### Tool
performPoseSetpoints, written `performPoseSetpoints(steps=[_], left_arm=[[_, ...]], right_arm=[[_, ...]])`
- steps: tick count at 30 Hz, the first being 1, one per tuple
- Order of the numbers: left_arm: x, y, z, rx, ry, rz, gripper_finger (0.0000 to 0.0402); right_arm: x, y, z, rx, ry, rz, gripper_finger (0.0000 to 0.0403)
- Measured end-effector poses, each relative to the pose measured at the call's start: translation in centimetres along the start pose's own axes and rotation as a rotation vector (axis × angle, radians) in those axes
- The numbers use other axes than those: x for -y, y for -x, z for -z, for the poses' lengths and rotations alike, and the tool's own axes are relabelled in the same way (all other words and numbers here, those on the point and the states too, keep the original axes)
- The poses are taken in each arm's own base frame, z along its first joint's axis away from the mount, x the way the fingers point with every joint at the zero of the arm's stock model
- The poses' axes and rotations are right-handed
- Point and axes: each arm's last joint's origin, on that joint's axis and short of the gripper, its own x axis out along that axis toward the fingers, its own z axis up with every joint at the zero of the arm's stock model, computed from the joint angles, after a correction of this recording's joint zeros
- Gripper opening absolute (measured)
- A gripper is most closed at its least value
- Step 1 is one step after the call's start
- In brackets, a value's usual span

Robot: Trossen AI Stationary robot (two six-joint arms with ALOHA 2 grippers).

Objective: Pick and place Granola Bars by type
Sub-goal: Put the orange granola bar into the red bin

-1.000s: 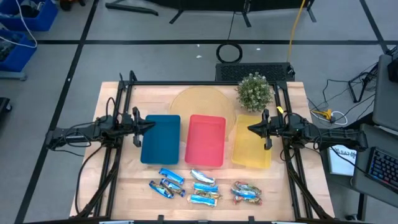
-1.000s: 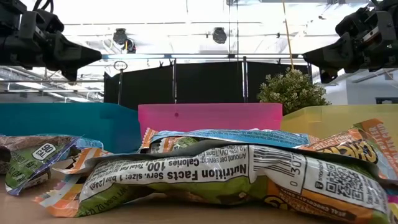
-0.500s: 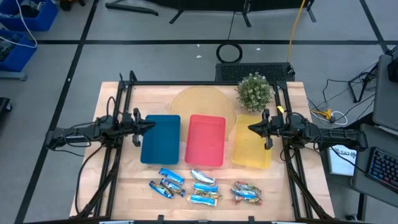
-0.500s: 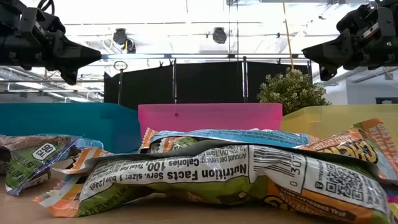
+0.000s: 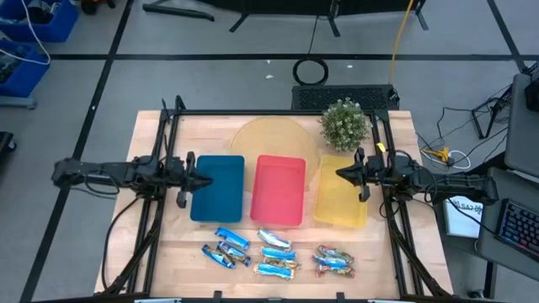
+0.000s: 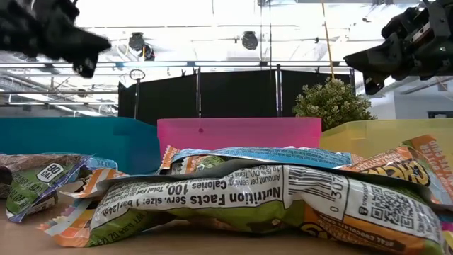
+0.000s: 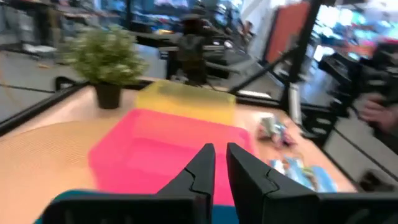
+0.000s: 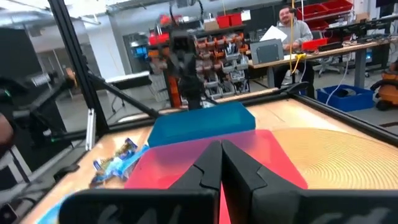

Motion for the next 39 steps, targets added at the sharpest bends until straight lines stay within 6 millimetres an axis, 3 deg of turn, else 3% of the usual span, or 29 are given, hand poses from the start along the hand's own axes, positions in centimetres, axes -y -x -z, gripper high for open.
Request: performPoseSetpoints(steps=[4, 8, 13, 19, 27, 32, 39], left_arm=[[1.7, -1.1, -3.3, -0.1, -0.08, -0.005, 0.0093], [3.9, -3.0, -4.6, -0.293, -0.233, -0.037, 0.013], [6.9, -5.1, -3.1, -0.663, -0.269, -0.03, 0.0189], [11.8, -6.9, -1.4, -0.845, -0.228, 0.018, 0.0244], [18.2, -7.2, 1.7, -0.939, -0.27, 0.113, 0.0232], [19.8, -7.8, 4.0, -0.921, -0.297, 0.094, 0.0228], [19.6, -8.6, 5.8, -0.951, -0.393, 0.046, 0.0258]], right_arm=[[0.0, 0.0, 0.1, -0.011, 0.006, 0.002, 0.0], [0.0, 0.0, 0.2, -0.016, 0.057, 0.003, 0.0], [0.0, 0.0, 0.2, -0.02, 0.103, 0.003, 0.0], [0.0, -0.1, 0.2, -0.019, 0.096, 0.003, 0.0], [0.0, -0.1, -0.2, 0.022, 0.104, 0.004, 0.0], [0.0, -0.1, -0.3, 0.029, 0.138, 0.003, 0.0], [0.0, -0.1, -0.3, 0.027, 0.17, 0.003, 0.0]])
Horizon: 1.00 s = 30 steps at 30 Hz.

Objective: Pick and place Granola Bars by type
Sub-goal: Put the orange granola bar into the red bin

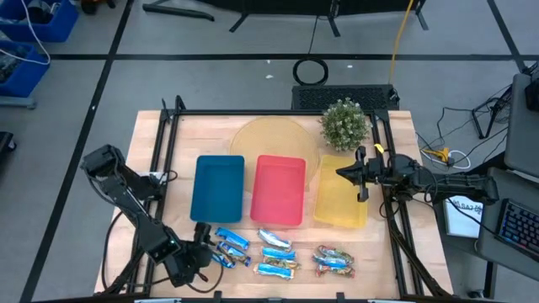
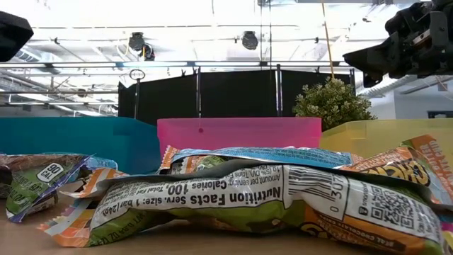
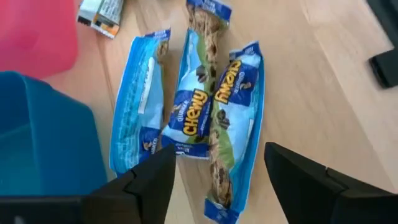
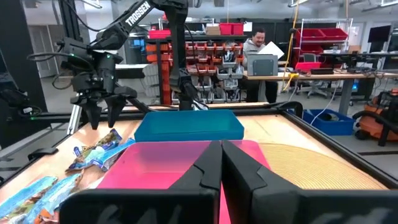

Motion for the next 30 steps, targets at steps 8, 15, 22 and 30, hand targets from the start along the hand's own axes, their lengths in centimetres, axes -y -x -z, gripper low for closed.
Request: performPoseSetpoints(steps=[8, 15, 22, 30], left_arm=[[-1.7, -0.7, -3.1, 0.186, 0.053, 0.006, 0.0275], [-4.5, -2.5, -8.6, 0.204, -0.028, 0.025, 0.0276], [-6.3, -6.5, -13.9, 0.186, -0.117, 0.043, 0.0276], [-8.5, -11.6, -15.5, -0.042, -0.062, 0.048, 0.0276]], right_arm=[[0.0, 0.0, 0.0, 0.0, 0.025, 0.0, 0.0], [0.0, 0.0, 0.0, 0.003, 0.034, 0.0, 0.0], [0.0, 0.0, 0.0, 0.002, 0.067, 0.0, 0.0], [0.0, 0.0, 0.0, 0.002, 0.068, 0.0, 0.0]])
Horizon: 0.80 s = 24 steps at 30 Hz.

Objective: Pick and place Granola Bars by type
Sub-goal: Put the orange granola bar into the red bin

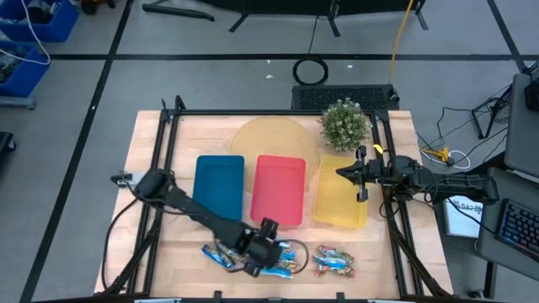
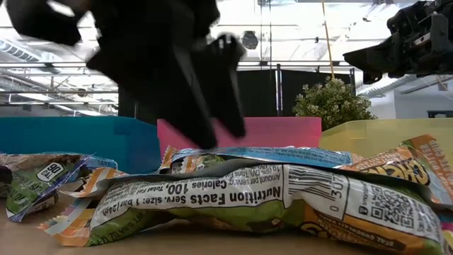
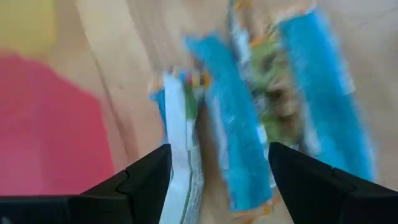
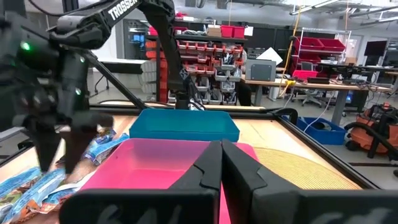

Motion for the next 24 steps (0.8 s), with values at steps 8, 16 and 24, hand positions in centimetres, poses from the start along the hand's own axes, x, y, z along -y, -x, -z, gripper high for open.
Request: performPoseSetpoints(steps=[8, 16, 24], left_arm=[[0.0, -0.3, -0.1, -0.01, 0.037, 0.065, 0.0276], [1.0, -0.2, 0.2, -0.04, 0.069, 0.086, 0.0276], [1.2, 0.7, -0.1, -0.08, 0.105, 0.071, 0.0276]], right_arm=[[0.0, 0.0, 0.0, 0.0, -0.003, 0.0, 0.0], [0.0, 0.0, 0.0, 0.0, -0.011, 0.0, 0.0], [0.0, 0.0, 0.0, 0.0, -0.011, 0.0, 0.0]])
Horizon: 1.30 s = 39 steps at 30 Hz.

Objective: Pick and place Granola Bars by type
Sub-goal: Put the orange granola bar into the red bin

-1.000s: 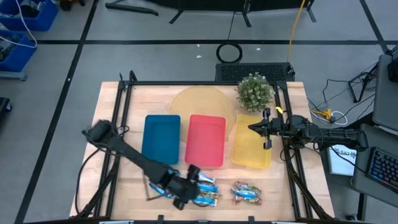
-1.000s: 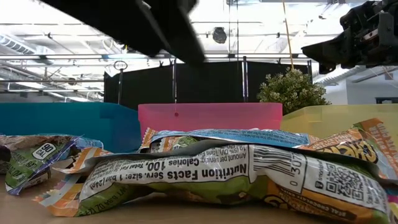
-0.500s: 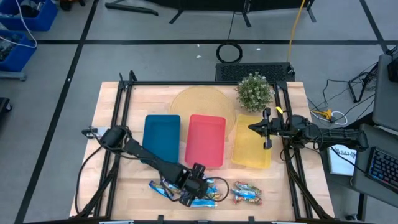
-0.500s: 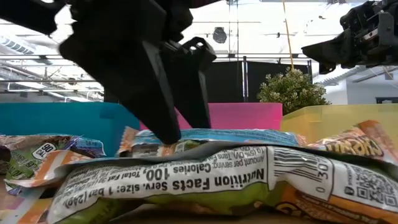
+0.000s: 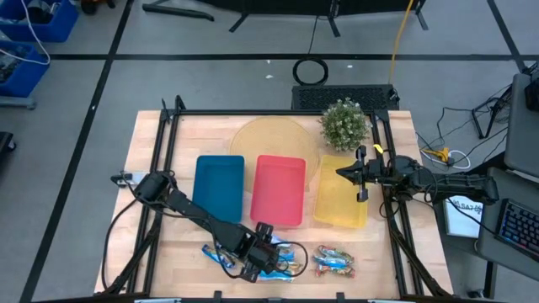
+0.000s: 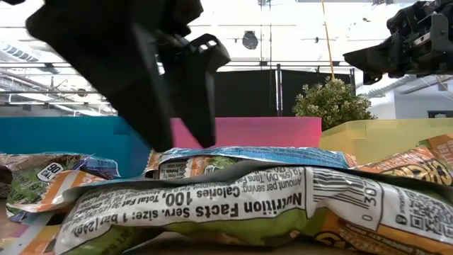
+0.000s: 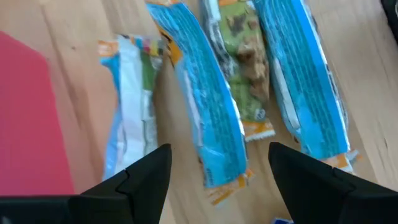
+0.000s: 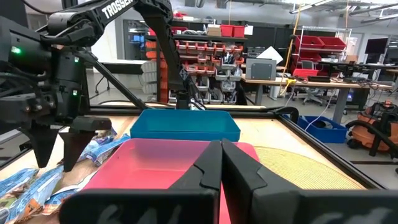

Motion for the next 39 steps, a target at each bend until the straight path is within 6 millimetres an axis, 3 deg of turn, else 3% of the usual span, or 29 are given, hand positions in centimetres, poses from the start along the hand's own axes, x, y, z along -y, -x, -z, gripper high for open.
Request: performPoseSetpoints(steps=[23, 28, 39], left_arm=[[-0.26, -0.72, 0.52, -0.003, -0.031, 0.023, 0.0267], [-0.72, -0.76, 0.48, -0.004, -0.029, 0.019, 0.0221], [-0.86, -0.77, 0.42, -0.001, -0.074, 0.018, 0.0074]], right_arm=[[0.01, 0.0, 0.0, 0.0, 0.007, 0.002, 0.0], [0.01, 0.0, 0.0, 0.0, 0.008, 0.003, 0.0], [0.01, 0.0, 0.0, 0.0, 0.021, 0.004, 0.0]])
